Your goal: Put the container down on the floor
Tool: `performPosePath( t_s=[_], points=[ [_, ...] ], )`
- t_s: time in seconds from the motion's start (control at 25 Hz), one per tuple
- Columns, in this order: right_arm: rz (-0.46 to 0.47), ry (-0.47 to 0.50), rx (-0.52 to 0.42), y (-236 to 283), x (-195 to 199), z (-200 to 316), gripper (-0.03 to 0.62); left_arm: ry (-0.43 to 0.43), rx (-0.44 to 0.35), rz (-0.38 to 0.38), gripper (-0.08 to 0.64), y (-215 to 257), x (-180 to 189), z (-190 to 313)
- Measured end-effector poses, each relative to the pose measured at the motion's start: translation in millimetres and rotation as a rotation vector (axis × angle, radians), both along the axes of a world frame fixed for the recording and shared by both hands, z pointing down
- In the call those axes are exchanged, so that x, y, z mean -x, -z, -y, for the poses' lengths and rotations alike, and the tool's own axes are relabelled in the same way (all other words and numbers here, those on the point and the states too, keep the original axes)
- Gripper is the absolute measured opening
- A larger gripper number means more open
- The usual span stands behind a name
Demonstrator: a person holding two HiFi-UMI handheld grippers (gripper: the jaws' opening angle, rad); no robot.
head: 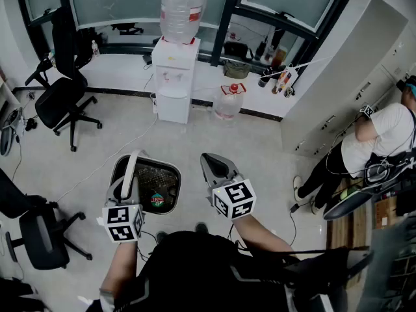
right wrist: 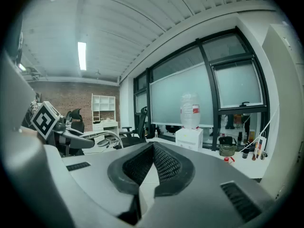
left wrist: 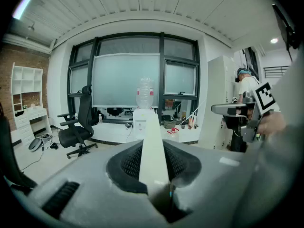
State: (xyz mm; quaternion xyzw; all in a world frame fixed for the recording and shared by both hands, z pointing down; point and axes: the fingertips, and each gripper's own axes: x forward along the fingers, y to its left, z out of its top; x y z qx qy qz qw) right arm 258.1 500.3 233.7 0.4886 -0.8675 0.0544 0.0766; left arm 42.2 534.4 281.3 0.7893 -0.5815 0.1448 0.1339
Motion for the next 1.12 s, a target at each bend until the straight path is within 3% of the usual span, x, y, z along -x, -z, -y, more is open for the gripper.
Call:
performPosePath(
  t_s=[0.52,1.12],
  points=[
    [0.011,0.003,-0.020,3,3,14,0.006,0.011,0.007,-0.007,0.072,-7,3,1],
    [-0.005,0.032,0.000,-6,70,7,0.006,0.000,0.008,-0.027,0.072,-17,63,-10]
  ],
)
